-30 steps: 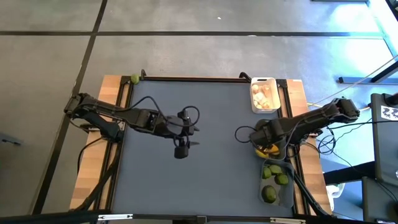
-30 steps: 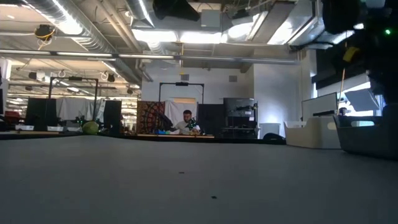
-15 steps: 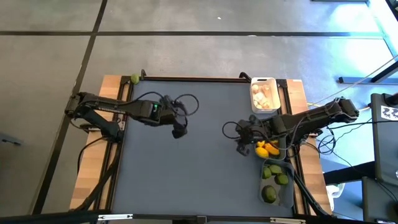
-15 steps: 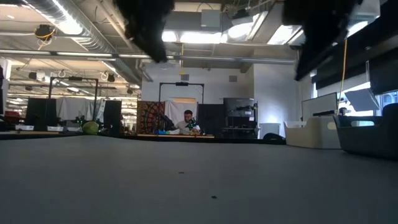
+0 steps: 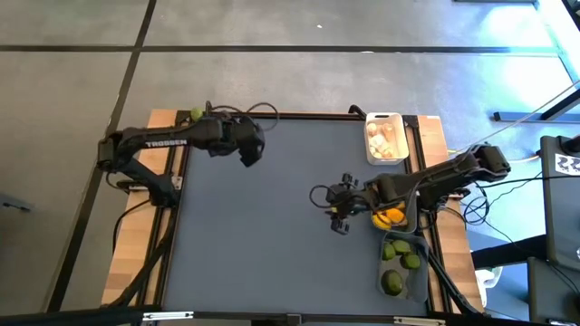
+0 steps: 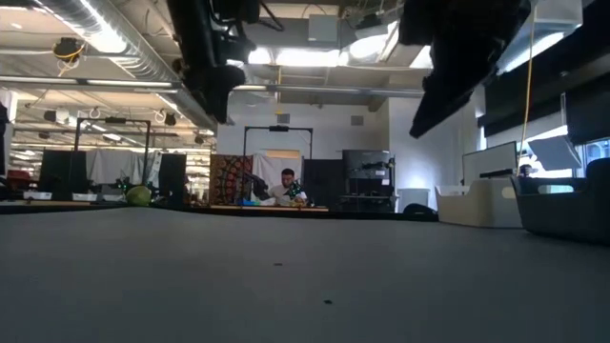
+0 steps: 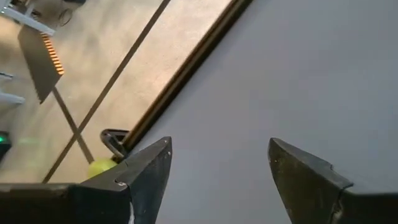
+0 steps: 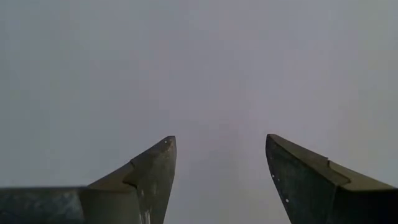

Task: Sort produce into baskets
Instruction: Put the green lime into the black bin

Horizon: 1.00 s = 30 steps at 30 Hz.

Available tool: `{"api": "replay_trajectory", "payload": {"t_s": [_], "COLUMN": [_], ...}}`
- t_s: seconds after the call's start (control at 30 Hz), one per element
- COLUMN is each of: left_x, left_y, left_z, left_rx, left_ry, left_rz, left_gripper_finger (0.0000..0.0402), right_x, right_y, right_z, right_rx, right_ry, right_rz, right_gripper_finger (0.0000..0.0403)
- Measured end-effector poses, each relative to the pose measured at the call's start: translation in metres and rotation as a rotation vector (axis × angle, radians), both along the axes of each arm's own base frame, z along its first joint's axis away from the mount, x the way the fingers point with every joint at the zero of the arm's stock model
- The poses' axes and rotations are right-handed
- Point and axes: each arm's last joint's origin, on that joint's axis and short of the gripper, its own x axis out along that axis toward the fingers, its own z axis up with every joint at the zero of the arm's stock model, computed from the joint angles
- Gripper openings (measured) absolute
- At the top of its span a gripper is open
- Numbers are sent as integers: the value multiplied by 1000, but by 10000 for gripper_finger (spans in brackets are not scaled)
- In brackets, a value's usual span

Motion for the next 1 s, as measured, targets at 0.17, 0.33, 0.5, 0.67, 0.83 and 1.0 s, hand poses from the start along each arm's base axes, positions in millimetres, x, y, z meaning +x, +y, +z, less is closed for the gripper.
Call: {"api": "replay_trajectory", "payload": {"t_s": [0.17,0.33,0.5,0.67,0.83,1.0], "left_x": [-7,-24,-49,-61,-70,-78], "left_y": [22,47,80,109,129,148], "left_z": [1,1,-12,-38,-53,-63], "left_rx": [36,77,-4,-127,-121,-138], "left_ry": [33,53,142,246,328,354], "left_rz": [45,215,398,480,539,541], "left_gripper_finger": [263,263,263,263,263,263], "right_x": [8,12,13,15,15,16], "right_y": [2,3,3,4,4,4], "right_z": [-14,-23,-23,-22,-22,-21], "right_rx": [-24,-43,-52,-58,-56,-54], "right_ry": [43,67,69,48,41,29], "right_rz": [19,39,50,65,65,65], "right_gripper_finger": [246,246,246,246,246,246]}}
